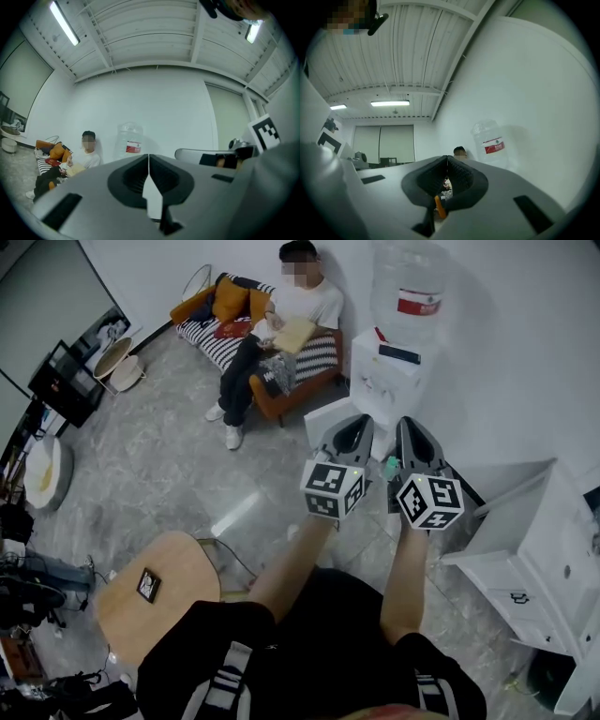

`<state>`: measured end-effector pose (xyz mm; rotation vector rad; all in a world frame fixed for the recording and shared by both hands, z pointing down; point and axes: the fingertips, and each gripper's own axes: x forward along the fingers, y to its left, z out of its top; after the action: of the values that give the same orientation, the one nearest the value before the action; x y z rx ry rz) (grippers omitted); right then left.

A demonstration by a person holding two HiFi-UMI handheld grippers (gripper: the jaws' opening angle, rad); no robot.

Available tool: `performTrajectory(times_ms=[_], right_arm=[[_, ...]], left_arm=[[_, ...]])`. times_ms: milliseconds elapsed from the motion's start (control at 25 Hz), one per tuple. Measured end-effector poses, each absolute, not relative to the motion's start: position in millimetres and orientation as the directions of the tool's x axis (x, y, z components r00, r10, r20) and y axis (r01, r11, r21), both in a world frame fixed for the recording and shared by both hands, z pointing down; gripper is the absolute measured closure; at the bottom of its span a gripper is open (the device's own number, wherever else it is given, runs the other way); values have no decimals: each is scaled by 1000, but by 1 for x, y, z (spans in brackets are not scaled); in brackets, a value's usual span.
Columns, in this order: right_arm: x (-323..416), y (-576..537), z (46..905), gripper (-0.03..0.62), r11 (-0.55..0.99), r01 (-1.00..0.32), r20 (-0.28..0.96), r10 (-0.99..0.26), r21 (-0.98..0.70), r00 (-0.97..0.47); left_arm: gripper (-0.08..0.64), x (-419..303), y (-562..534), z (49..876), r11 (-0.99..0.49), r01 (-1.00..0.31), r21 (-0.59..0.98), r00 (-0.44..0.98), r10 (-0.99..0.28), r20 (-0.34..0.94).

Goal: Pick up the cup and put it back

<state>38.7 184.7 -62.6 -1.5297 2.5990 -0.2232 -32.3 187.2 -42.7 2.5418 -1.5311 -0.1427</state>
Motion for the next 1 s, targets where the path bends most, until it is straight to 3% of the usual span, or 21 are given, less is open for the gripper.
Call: performTrajectory(times_ms=[280,600,1000], right_arm=[[16,149,-41,581,503,-848,-8,-860,-166,-509],[64,48,3,581,322,-908,35,-939,-270,-343],[-28,-89,28,581,366,-894,1,-925,-257,-379]], left_arm=[[546,-73,129,-17,-389,-881,270,408,-913,18],[546,-66,18,23,-425,-847,318,465,-883,58],[546,-123,-118,52,-482,-850,213,509,-855,98]])
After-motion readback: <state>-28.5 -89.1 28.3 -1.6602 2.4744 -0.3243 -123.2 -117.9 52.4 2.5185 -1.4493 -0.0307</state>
